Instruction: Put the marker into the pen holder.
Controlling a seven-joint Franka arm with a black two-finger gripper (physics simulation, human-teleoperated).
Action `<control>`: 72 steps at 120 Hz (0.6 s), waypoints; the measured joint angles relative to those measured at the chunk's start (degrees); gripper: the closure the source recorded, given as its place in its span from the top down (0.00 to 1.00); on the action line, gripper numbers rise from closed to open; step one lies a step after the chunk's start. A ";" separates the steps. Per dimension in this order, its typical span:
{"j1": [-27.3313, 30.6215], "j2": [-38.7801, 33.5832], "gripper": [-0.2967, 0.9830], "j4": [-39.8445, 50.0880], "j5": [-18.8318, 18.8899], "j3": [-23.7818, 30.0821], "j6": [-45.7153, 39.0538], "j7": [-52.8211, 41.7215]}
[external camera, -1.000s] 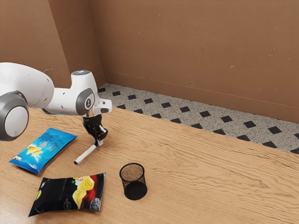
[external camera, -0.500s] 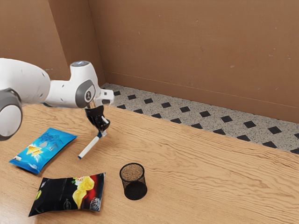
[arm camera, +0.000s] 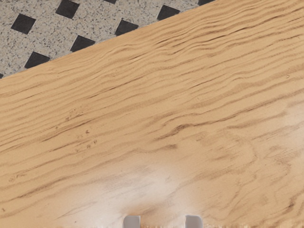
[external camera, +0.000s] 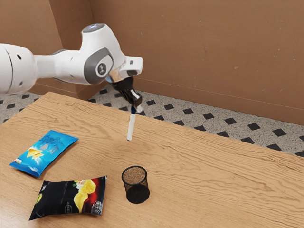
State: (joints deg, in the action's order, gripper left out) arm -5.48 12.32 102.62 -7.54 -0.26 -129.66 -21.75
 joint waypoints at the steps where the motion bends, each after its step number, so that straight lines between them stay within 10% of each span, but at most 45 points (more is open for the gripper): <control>1: 0.00 -0.31 0.15 0.27 -0.02 0.30 0.11 0.10; 72: 0.31 -16.44 0.15 18.34 -6.46 6.39 0.43 5.20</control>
State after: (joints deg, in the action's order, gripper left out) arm -5.18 -4.13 120.96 -14.00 6.13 -129.23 -16.55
